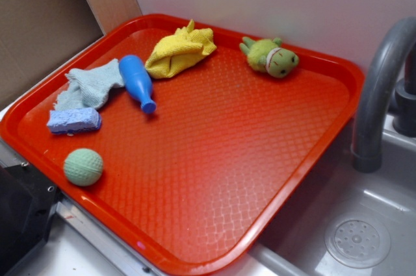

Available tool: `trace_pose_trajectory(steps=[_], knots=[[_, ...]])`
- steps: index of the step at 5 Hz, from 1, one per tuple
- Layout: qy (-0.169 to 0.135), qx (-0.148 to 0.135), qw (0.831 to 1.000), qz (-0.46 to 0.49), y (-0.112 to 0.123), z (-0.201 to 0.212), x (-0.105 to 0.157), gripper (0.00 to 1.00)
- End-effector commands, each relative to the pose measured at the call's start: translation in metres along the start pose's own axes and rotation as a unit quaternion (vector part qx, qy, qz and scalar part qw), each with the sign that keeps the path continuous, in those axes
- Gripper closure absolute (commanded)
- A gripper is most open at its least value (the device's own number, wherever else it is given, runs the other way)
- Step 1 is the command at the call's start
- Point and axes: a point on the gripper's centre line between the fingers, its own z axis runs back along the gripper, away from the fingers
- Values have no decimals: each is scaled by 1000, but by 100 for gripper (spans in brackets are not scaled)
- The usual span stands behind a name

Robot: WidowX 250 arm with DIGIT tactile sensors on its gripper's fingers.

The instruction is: Grab the yellow cloth.

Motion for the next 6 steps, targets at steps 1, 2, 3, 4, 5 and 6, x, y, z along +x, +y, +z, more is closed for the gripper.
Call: trace_pose_trajectory(steps=[1, 2, 3, 4, 5, 6], knots=[[0, 0, 1000, 0, 0, 0, 0, 0], [-3, 51, 998, -27, 28, -49, 46, 0], [-44, 66, 994, -76, 54, -99, 97, 0], [-44, 66, 994, -76, 54, -99, 97, 0], [-44, 66, 994, -76, 54, -99, 97, 0], [-44, 66, 994, -76, 54, -99, 97, 0]])
